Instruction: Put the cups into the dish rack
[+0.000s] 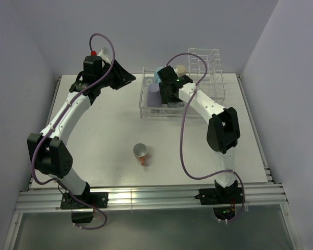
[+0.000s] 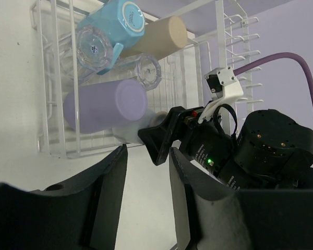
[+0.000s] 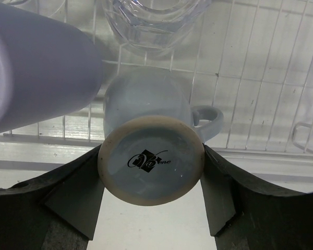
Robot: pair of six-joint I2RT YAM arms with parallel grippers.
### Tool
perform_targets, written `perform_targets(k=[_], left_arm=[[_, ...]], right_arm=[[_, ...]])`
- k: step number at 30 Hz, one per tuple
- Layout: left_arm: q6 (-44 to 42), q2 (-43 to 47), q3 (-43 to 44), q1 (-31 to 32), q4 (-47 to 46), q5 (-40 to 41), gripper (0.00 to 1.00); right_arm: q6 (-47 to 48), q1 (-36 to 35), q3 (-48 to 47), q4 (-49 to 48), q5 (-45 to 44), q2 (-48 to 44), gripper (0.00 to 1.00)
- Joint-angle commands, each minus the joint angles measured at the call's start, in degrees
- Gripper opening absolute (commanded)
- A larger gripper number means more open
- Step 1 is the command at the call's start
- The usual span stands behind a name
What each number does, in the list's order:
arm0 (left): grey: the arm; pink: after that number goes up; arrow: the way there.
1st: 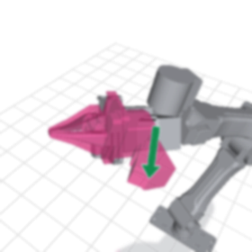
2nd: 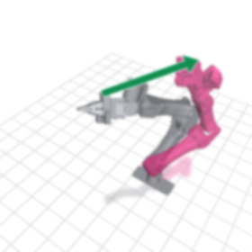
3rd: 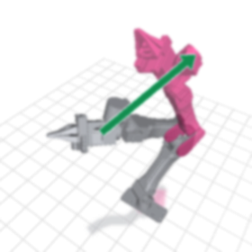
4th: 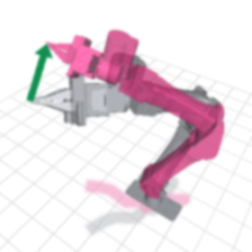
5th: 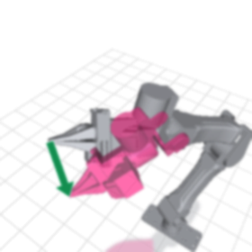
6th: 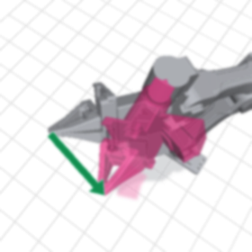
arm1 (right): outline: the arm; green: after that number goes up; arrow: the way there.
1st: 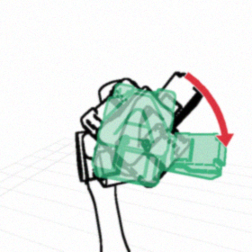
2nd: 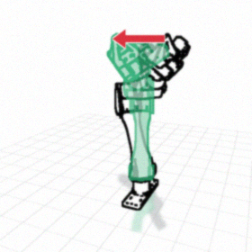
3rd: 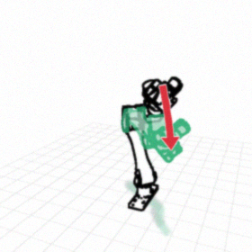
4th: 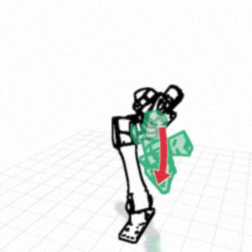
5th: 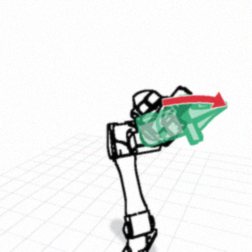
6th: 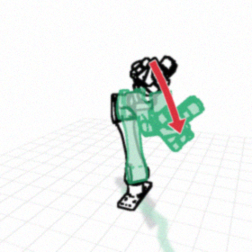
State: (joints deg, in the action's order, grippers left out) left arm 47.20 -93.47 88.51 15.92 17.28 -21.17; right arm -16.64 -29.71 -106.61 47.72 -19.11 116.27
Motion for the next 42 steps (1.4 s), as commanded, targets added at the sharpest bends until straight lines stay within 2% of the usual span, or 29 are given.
perform_targets(k=[1, 2, 7, 8, 22, 29, 35, 42], left_arm=[[-1.41, 1.01, 0.88, -0.19, -0.58, -1.15, 0.44], [-1.32, 1.01, 0.7, -0.19, -0.58, -1.16, 0.45], [-1.67, 1.19, 0.7, -0.19, -0.23, -1.24, 0.47], [-1.85, 1.19, 0.7, -0.19, -0.05, -1.24, 0.47], [-2.73, 1.27, 1.49, -0.1, 1.18, -1.07, 0.48], [-3.87, 2.5, 1.05, 0.16, 2.67, -0.37, 0.48], [-6.24, 5.4, -0.61, 2.35, 7.06, 5.78, 0.48], [-6.95, 14.45, -7.03, 7.36, 15.4, 19.3, 0.47]], right_arm=[[-0.67, -0.96, -3.7, 0.09, -4.35, -0.87, 0.49], [-0.76, -0.96, -3.52, 0.09, -4.53, -1.22, 0.55], [-1.11, -1.31, -3.87, 0.18, -4.97, -1.57, 0.7], [-1.11, -1.31, -4.13, 0.61, -4.88, -1.4, 0.77], [-1.64, -1.49, -4.57, 0.96, -5.41, -2.62, 0.86], [-1.64, -2.45, -6.07, 1.76, -6.02, -5.7, 0.87], [-1.81, -3.24, -6.16, 1.93, -6.46, -9.3, 0.87], [-2.08, -3.95, -2.73, 0.79, -6.02, -16.41, 0.87]])
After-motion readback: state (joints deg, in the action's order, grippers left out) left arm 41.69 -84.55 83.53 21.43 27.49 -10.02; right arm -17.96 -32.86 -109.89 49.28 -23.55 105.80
